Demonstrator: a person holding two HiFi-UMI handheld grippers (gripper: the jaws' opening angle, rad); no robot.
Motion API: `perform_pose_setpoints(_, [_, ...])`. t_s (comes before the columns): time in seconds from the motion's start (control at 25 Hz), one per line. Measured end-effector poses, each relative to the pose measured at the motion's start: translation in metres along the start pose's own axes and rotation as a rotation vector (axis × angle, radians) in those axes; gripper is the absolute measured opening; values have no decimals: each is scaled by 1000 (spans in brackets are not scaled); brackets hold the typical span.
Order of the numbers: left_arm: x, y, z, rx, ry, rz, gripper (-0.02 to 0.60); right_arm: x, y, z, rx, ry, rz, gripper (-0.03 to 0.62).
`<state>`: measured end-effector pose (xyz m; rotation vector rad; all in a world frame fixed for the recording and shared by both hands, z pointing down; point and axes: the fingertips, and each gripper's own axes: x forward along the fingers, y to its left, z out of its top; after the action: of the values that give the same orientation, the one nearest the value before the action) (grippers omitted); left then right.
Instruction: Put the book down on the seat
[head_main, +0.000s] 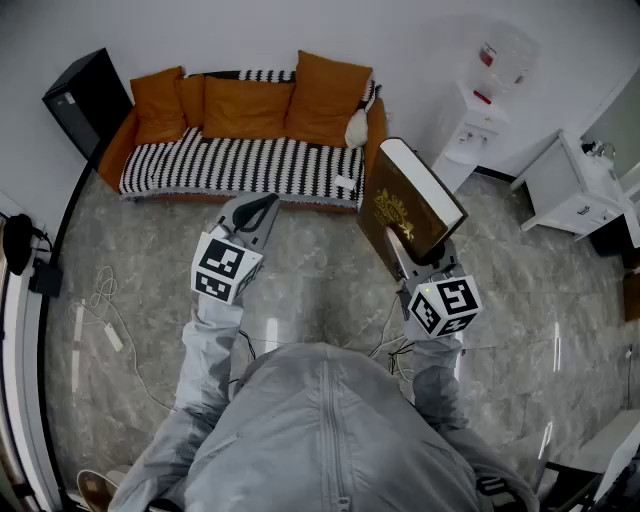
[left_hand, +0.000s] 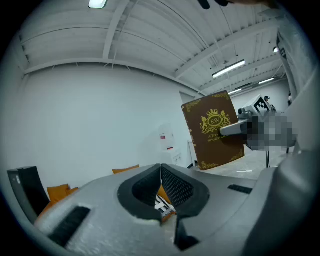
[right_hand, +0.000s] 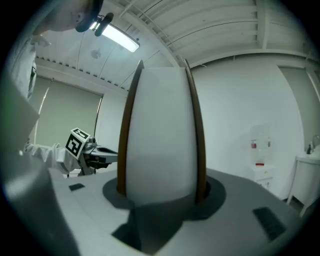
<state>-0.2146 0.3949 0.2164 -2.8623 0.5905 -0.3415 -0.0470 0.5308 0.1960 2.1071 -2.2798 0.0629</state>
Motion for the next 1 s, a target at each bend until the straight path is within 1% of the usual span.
perform_pose_setpoints(0.28, [7,0,-8,-15,11,7,28,3,-6,-6,4,13,2,224])
perform_pose_setpoints(0.48, [15,-7,-7,-16,17,7,28,3,-13,-8,-5,16,16,224])
perform_pose_setpoints(0.64, [27,-12,0,-14,18,17,28,3,-24,-5,-14,9,42,225])
perform_pose_setpoints(0.8, [29,-10,-6,-3,24,33,28,7,-23,-11,-15,4,66,229])
perform_pose_setpoints(1.0, [40,-18,3,-12,40,50,28,7,-40,-10,0,23,92,229])
